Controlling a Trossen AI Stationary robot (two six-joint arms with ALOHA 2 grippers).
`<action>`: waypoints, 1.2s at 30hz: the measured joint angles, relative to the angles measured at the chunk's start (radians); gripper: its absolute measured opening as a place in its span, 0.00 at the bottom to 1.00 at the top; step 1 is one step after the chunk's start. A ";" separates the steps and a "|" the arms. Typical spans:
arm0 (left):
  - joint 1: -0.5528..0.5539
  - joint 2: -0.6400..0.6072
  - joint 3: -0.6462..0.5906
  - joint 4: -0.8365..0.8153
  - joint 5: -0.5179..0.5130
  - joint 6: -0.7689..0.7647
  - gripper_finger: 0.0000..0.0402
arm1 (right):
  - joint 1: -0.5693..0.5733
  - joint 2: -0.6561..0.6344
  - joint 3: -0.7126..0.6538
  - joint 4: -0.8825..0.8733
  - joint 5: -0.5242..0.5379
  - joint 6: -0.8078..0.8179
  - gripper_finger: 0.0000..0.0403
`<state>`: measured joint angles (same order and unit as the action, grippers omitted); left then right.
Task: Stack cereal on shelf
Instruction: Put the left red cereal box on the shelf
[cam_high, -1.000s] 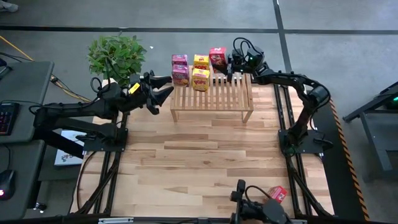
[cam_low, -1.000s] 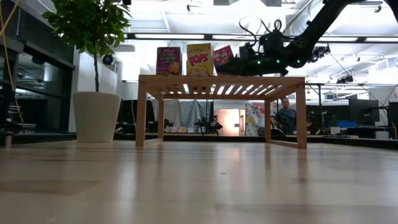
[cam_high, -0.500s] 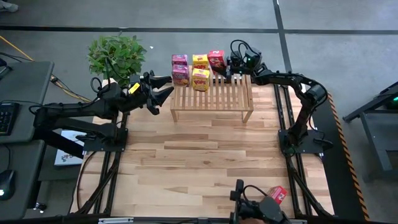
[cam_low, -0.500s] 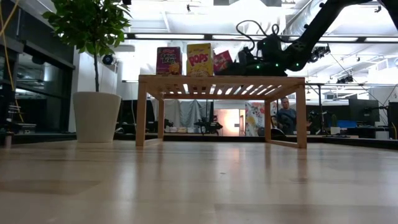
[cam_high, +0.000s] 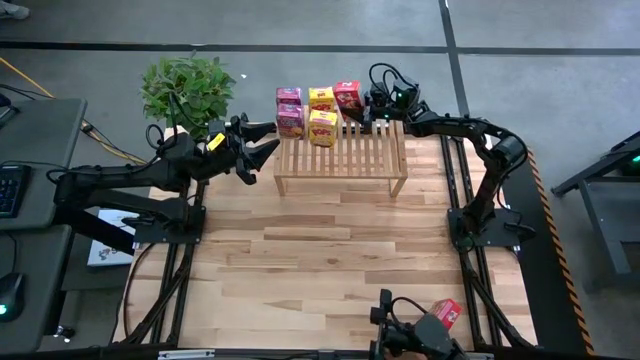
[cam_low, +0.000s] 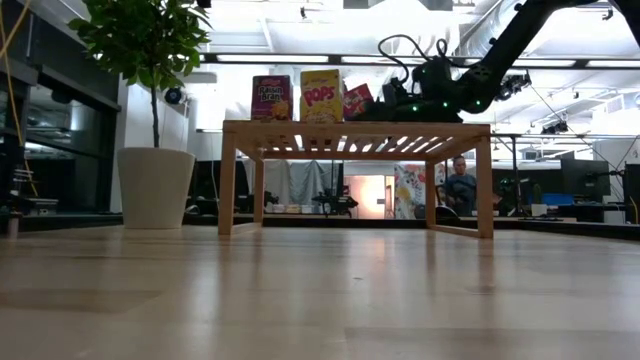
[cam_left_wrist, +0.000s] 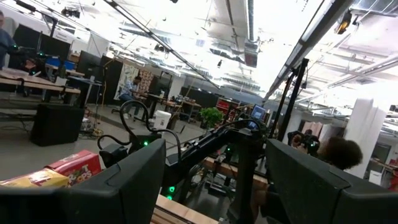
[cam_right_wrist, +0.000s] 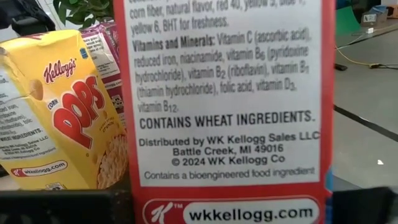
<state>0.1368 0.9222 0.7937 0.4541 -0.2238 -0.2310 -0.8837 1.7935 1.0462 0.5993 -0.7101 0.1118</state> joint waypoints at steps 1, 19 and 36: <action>0.000 0.000 0.000 0.000 0.000 0.000 0.67 | 0.000 0.000 0.000 -0.001 0.001 -0.001 0.43; 0.000 0.000 0.000 -0.001 0.000 -0.001 0.67 | -0.003 0.000 0.000 -0.002 -0.014 0.063 0.43; 0.000 0.000 0.000 -0.013 0.000 -0.001 0.67 | -0.019 0.000 -0.003 -0.012 -0.093 0.044 0.53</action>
<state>0.1368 0.9226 0.7937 0.4412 -0.2237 -0.2321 -0.9028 1.7937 1.0435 0.5874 -0.8034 0.1559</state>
